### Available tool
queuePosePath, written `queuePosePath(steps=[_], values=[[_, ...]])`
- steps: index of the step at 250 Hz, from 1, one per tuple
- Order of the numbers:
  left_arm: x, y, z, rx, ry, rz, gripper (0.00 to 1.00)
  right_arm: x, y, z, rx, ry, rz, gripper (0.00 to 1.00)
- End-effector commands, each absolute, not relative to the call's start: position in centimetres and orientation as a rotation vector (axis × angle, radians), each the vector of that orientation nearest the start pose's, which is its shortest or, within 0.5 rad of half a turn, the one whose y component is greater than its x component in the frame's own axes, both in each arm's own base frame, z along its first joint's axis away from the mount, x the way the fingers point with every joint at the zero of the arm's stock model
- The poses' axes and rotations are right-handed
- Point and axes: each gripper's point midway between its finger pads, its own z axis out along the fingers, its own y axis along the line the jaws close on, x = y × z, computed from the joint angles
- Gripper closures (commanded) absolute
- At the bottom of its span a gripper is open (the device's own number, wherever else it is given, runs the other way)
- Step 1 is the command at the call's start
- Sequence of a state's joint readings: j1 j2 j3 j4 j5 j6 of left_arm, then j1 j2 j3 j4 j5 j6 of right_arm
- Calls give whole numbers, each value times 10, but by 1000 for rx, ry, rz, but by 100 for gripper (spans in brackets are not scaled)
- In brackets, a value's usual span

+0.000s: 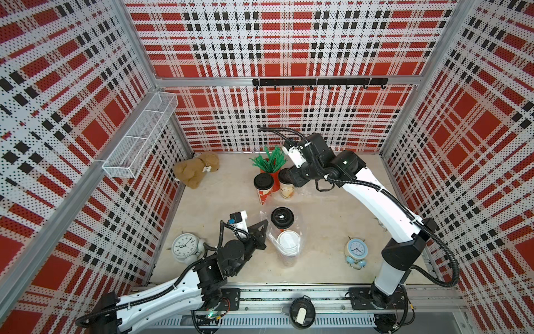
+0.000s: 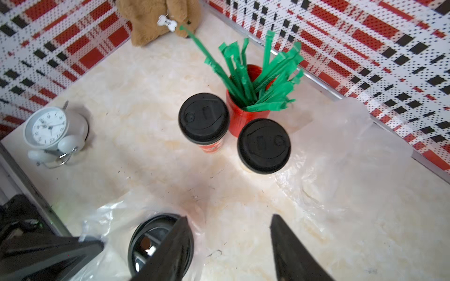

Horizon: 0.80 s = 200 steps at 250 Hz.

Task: Pack milk tea into plastic carrier bags
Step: Place the milk tea cup in the plastic carrier bag, then pick up the straw from the container.

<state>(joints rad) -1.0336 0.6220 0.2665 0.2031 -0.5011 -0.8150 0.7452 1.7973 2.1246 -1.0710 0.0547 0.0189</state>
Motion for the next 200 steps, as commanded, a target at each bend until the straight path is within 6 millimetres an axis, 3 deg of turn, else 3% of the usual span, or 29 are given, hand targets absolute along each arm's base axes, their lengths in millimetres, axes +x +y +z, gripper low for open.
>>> queuePosePath(steps=[1,46,91,129,200], values=[[215,-191,196,-226,1806,-905,100,386,339,356,-788,2085,459,52],[216,-187,190,-251,1826,-884,100,417,371,350,-839,2019,552,56],[219,-179,185,-293,1835,-856,100,436,403,333,-894,1984,629,58],[220,-174,183,-316,1833,-842,100,459,404,313,-842,2006,548,63],[222,-168,179,-334,1842,-828,100,481,408,284,-766,2044,500,70]])
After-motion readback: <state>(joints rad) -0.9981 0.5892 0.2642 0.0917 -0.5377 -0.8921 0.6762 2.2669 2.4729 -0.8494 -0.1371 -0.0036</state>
